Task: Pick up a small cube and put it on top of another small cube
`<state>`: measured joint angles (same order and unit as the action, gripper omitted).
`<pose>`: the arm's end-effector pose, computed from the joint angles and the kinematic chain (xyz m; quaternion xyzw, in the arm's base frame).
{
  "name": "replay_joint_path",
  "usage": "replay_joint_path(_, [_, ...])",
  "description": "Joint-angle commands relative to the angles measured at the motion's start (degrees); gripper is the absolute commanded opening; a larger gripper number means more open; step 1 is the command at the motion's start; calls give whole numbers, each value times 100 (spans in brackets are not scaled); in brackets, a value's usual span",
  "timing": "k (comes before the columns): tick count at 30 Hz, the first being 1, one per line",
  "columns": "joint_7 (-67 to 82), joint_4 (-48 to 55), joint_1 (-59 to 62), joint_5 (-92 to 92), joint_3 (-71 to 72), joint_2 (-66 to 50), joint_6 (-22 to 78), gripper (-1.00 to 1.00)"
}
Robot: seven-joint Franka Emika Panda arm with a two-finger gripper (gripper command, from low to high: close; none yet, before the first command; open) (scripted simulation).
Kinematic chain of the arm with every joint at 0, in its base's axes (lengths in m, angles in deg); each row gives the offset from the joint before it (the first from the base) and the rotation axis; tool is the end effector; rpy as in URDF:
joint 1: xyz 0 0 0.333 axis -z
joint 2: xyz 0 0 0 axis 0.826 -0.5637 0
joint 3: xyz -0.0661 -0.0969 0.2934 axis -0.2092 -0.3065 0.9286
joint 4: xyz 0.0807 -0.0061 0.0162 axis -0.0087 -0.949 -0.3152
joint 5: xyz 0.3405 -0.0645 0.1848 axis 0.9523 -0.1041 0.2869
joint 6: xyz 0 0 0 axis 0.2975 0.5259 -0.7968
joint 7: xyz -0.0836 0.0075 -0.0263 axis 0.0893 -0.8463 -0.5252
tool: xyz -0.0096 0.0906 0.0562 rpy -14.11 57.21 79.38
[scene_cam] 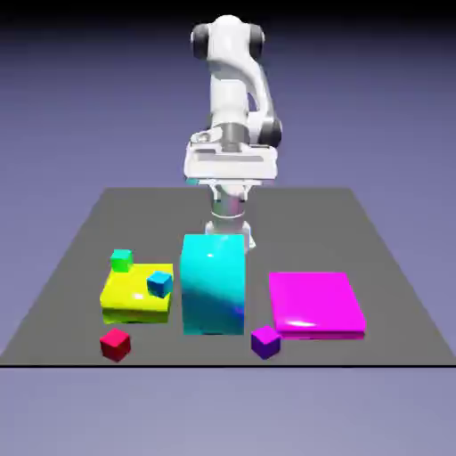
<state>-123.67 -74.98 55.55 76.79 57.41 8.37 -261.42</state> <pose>0.3999 -0.0059 0.4523 -0.8510 0.3715 -0.3398 0.1492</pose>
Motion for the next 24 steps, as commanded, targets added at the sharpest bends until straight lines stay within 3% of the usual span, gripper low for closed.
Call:
replay_joint_path(1, [-236,141,46,108,-61,-208,108,0])
replay_joint_path(24, [-5653,3391,1097,2588,-1457,-4984,2586,0])
